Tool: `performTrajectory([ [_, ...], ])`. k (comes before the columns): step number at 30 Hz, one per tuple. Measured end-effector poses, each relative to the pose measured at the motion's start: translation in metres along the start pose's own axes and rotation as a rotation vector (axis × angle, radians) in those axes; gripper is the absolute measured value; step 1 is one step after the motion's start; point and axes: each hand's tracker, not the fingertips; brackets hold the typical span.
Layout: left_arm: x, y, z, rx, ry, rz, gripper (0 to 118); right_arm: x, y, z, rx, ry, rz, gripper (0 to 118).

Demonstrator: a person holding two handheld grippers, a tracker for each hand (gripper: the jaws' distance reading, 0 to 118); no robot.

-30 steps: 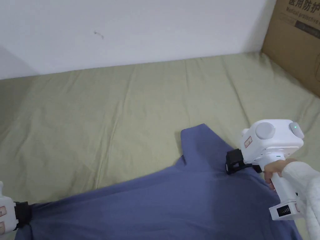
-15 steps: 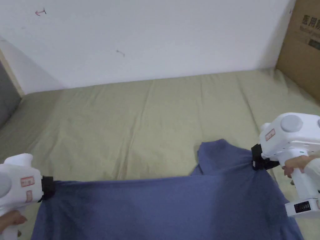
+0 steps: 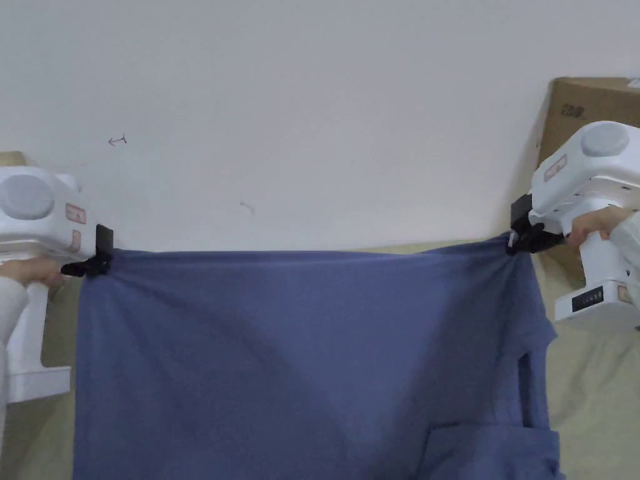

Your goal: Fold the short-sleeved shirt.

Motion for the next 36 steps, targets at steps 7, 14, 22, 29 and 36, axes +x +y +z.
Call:
performTrajectory([
  [7, 0.008, 0.091, 0.01, 0.086, 0.046, 0.015, 2, -0.051, 0.079, 0.062, 0.133, -0.05, 0.017, 0],
  [14, -0.003, 0.153, 0.054, 0.178, 0.106, 0.001, 2, -0.094, 0.123, 0.155, 0.311, -0.007, 0.02, 0],
  [22, -0.002, 0.174, 0.087, 0.333, 0.142, -0.02, 2, -0.11, 0.119, 0.195, 0.389, 0.017, 0.074, 0],
  [29, -0.02, 0.107, 0.0, 0.175, 0.149, -0.024, 2, -0.087, 0.061, 0.1, 0.207, 0.001, 0.093, 0],
  [36, -0.017, -0.086, -0.155, -0.182, 0.126, 0.04, 2, -0.033, -0.035, -0.102, -0.145, -0.104, 0.013, 0],
])
